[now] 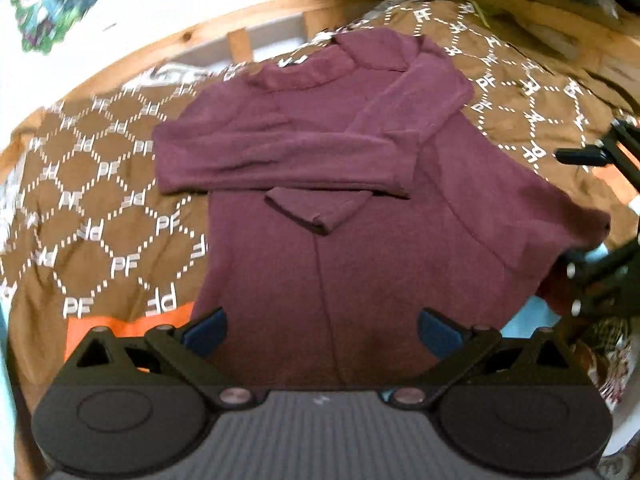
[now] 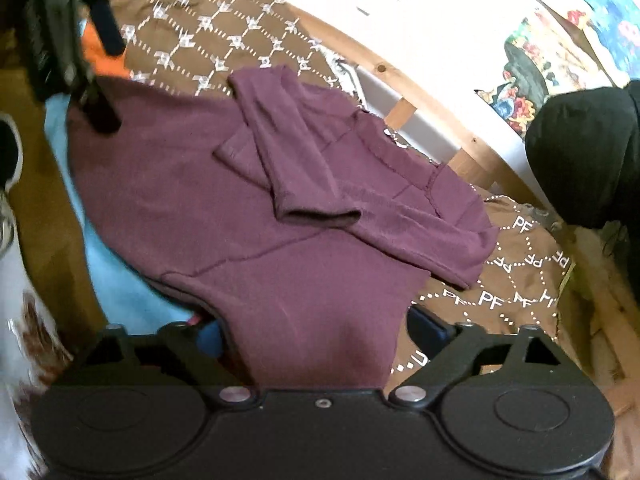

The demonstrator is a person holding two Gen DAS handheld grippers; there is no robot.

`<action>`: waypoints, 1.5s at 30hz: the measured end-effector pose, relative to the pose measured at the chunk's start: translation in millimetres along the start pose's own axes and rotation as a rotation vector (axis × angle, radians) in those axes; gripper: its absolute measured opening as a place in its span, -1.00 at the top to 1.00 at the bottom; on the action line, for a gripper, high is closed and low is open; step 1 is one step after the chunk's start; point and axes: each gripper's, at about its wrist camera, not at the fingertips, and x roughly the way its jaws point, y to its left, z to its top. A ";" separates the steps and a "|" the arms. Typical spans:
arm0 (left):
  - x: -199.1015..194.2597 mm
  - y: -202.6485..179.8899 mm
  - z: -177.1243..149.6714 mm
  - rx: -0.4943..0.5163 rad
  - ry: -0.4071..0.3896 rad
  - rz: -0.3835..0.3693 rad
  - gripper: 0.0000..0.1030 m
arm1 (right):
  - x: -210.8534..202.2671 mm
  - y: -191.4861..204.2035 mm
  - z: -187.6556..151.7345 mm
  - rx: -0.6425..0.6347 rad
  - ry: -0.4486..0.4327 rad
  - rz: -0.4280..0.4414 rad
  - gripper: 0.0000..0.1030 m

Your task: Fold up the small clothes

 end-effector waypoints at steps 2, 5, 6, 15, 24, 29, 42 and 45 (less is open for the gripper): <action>-0.1 -6.4 -0.5 0.036 -0.002 -0.012 -0.99 | -0.5 -2.6 2.4 0.031 0.006 0.031 -0.40; -1.1 -13.3 -2.1 0.060 -0.003 -0.054 -0.99 | -2.4 -1.8 4.4 0.091 0.015 0.061 0.07; -1.7 -14.8 -2.9 0.065 -0.003 -0.069 -0.99 | -2.1 -2.1 4.7 0.100 0.016 0.069 0.13; -6.3 -22.6 -5.7 0.073 0.007 -0.150 -0.99 | -7.7 -4.6 12.4 0.174 -0.007 0.091 0.69; 18.5 -40.6 -11.9 0.165 0.003 -0.012 -0.94 | -17.0 -15.9 19.5 0.242 -0.067 0.042 0.85; 34.2 -16.1 -7.0 0.057 0.047 0.061 -0.74 | -17.7 -22.1 19.3 0.276 -0.067 0.036 0.85; 9.5 18.5 -5.1 -0.047 -0.058 0.146 0.25 | -15.1 -25.9 19.3 0.308 -0.029 0.056 0.84; 12.5 25.1 -3.3 -0.047 -0.051 0.177 0.30 | -16.4 -27.7 19.9 0.309 -0.032 0.041 0.83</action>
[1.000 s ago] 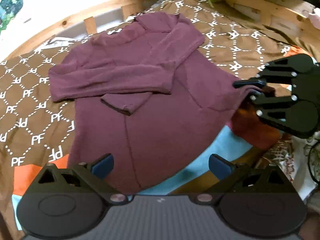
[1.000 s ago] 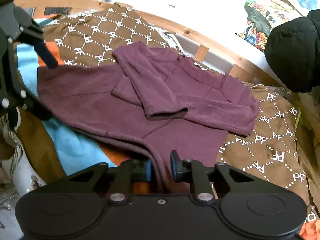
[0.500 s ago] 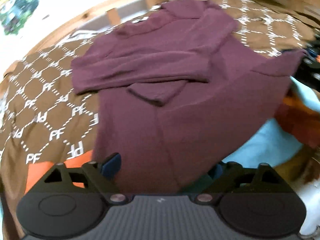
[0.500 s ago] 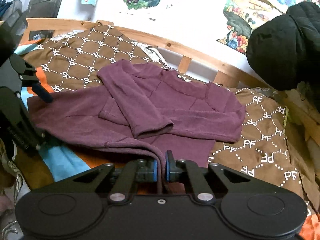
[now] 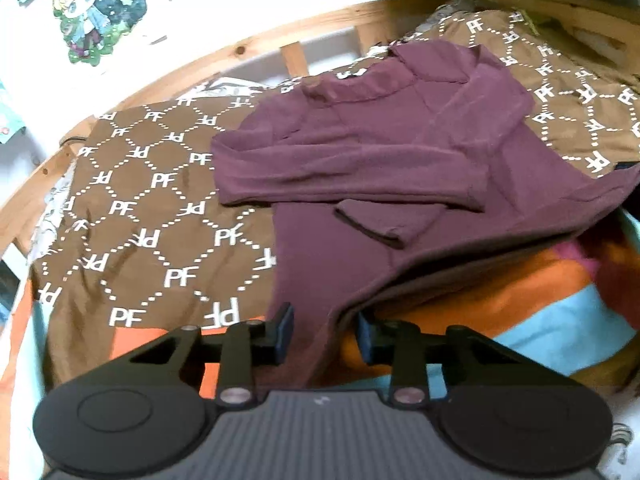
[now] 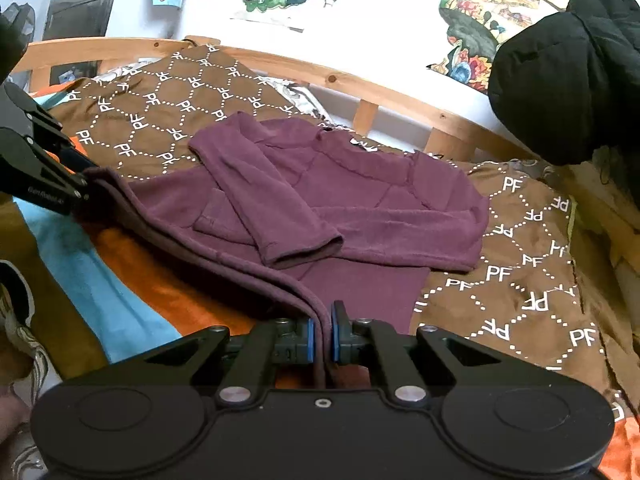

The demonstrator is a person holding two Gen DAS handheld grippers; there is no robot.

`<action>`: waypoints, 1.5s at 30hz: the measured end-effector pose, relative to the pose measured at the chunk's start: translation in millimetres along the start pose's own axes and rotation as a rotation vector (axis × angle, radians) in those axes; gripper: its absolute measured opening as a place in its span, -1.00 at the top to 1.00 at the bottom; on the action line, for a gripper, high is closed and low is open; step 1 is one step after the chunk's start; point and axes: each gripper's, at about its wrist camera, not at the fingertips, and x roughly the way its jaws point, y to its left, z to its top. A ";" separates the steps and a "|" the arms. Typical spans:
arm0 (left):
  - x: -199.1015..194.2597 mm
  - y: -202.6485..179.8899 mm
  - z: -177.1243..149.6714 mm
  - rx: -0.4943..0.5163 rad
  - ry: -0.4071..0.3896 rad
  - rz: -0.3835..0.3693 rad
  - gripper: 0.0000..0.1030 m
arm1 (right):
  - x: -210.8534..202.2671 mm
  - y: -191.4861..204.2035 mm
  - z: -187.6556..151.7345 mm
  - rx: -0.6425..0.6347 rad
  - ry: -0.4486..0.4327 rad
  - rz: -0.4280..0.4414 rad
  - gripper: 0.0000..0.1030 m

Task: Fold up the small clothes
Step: 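Grasp the shirt hem with the right gripper while the left gripper grasps the hem too, then lift the hem with both grippers, fold it over toward the collar, release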

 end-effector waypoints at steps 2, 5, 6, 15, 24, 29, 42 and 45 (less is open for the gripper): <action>3.5 5.8 0.5 -0.012 0.006 0.003 0.38 | -0.3 -1.7 -0.3 0.006 0.001 -0.003 0.83; 7.7 10.9 -1.2 -0.015 0.010 0.017 0.38 | -0.2 -2.6 -1.4 0.002 0.006 -0.016 0.83; 8.9 11.8 -2.0 -0.013 0.010 0.025 0.38 | -0.2 -2.9 -1.7 0.005 0.007 -0.018 0.83; 13.5 7.3 -13.6 0.039 0.050 0.010 0.74 | 2.6 -6.8 -4.5 -0.005 0.040 -0.043 0.73; 28.9 -2.2 -25.0 0.112 0.113 0.055 0.65 | 4.9 -8.5 -14.2 -0.025 0.091 -0.060 0.70; 28.8 -11.0 -29.7 0.182 0.091 0.087 0.62 | -4.0 -10.7 -8.3 -0.022 0.021 -0.090 0.73; -26.4 17.8 -9.6 -0.102 -0.154 0.136 0.91 | -24.3 -7.7 -5.3 -0.070 -0.062 -0.158 0.90; -50.5 22.5 -0.7 -0.171 -0.212 0.164 0.91 | -40.9 -9.0 0.8 -0.080 -0.136 -0.193 0.91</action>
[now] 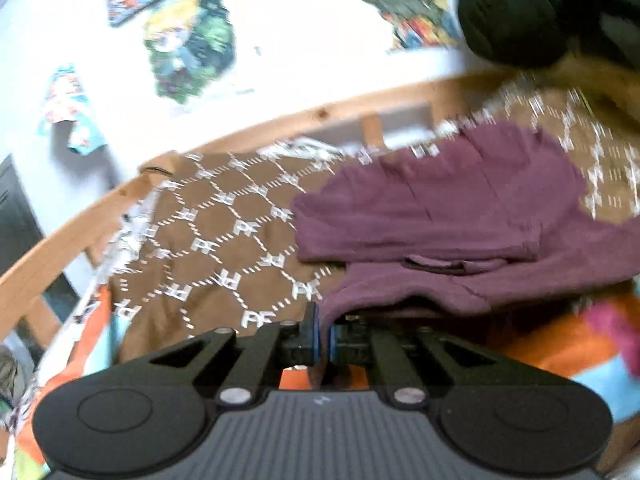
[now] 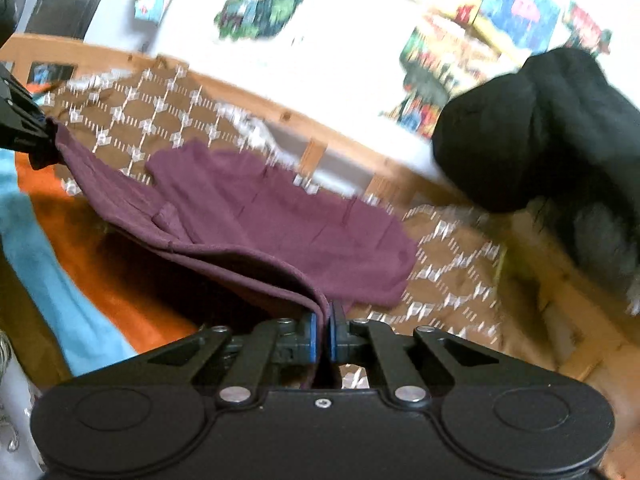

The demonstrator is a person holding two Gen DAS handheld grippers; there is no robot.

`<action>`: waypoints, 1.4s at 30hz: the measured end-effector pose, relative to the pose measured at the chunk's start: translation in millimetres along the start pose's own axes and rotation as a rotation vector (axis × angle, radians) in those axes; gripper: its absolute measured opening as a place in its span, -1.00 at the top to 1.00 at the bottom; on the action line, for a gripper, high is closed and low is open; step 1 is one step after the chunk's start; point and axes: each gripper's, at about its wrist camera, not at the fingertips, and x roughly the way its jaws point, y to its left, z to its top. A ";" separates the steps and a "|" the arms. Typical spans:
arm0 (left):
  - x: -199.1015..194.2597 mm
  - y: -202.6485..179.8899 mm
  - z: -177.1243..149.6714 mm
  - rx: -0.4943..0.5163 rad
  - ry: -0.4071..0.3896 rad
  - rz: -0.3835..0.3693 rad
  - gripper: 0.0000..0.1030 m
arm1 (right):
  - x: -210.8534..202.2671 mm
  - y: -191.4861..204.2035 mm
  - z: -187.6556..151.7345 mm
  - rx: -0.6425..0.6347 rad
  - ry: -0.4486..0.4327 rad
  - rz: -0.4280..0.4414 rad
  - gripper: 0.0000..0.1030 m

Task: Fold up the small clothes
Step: 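Lift the hem with both grippers, fold it over toward the collar, release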

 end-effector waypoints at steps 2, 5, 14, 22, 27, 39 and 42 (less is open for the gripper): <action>-11.5 6.7 8.7 -0.052 -0.001 -0.010 0.91 | -8.8 -7.2 6.3 0.017 -0.027 -0.013 0.91; -35.6 16.6 19.5 -0.113 -0.014 -0.037 0.91 | -26.5 -20.1 16.2 0.048 -0.060 -0.012 0.91; -111.4 42.8 37.4 -0.174 -0.044 -0.087 0.91 | -103.7 -45.4 40.7 0.090 -0.129 0.036 0.91; -132.9 47.4 74.8 -0.125 -0.077 -0.115 0.90 | -142.0 -58.7 58.9 0.116 -0.177 0.052 0.91; -82.8 30.9 108.6 -0.033 -0.021 -0.121 0.90 | -90.6 -74.3 72.0 0.153 -0.130 0.063 0.91; 99.8 20.5 150.9 -0.162 0.234 -0.103 0.90 | 92.9 -105.9 84.4 0.182 0.013 0.086 0.91; 139.8 21.3 145.8 -0.182 0.306 -0.113 0.90 | 136.5 -100.5 83.7 0.151 0.053 0.101 0.90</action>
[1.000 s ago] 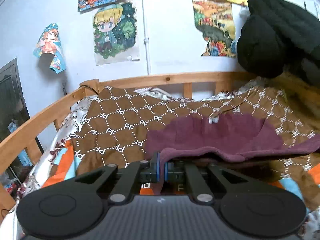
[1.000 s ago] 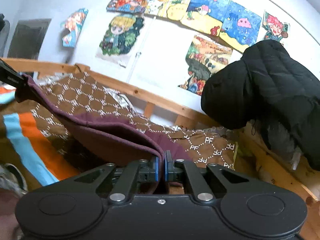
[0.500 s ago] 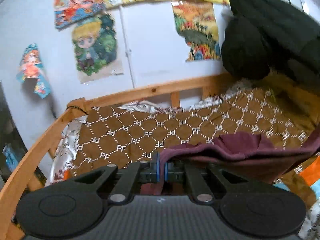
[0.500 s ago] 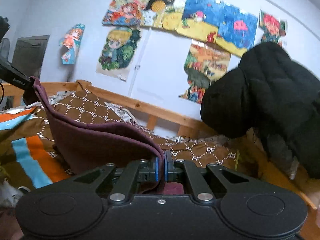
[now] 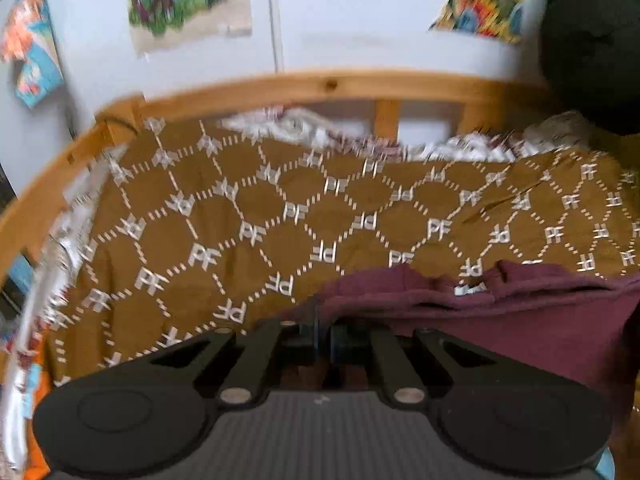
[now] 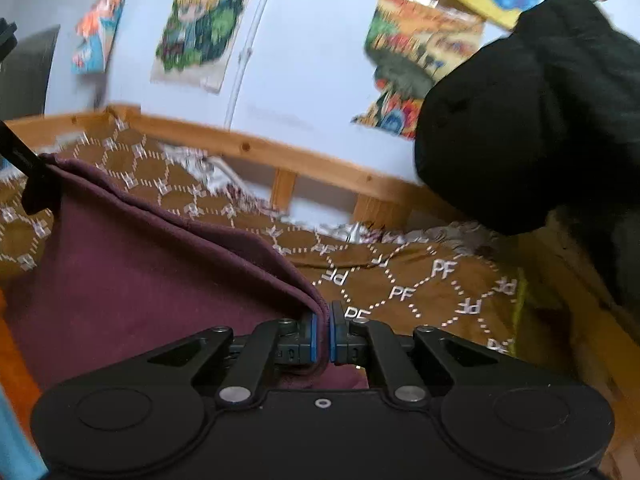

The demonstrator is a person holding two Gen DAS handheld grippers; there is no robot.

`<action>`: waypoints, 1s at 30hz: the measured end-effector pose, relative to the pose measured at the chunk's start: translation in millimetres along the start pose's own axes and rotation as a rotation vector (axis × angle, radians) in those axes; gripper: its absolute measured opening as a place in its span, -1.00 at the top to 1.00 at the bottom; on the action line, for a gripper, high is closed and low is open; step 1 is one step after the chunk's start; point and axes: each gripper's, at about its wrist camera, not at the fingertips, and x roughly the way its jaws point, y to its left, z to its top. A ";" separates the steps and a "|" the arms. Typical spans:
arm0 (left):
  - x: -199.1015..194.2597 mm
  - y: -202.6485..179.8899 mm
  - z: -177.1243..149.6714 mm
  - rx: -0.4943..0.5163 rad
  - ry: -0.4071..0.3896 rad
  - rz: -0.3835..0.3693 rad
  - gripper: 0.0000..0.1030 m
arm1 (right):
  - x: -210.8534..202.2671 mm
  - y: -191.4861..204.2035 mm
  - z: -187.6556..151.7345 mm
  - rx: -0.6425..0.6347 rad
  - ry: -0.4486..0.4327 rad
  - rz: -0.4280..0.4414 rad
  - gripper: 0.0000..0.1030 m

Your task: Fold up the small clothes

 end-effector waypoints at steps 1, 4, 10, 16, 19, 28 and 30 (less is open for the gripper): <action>12.2 1.6 0.6 0.002 0.019 0.003 0.90 | 13.7 0.7 -0.6 -0.002 0.018 0.009 0.90; 42.4 5.4 2.4 0.015 0.056 0.027 0.90 | 49.1 5.0 -2.3 -0.010 0.058 0.033 0.90; 83.6 5.2 13.6 0.037 0.090 0.053 0.90 | 109.6 16.4 -5.6 -0.044 0.114 0.059 0.90; 117.5 -4.3 18.5 0.054 0.141 0.022 0.89 | 145.7 12.5 -20.3 0.006 0.191 0.067 0.87; 124.5 -8.0 14.3 0.061 0.152 0.013 0.89 | 156.6 4.8 -30.0 0.068 0.230 0.100 0.77; 124.6 -0.8 13.9 0.102 0.205 0.010 -0.16 | 148.3 -16.1 -44.0 0.190 0.209 0.120 -0.15; 117.6 2.0 17.2 0.115 0.201 0.004 -0.38 | 143.0 -21.3 -45.7 0.216 0.194 0.115 -0.43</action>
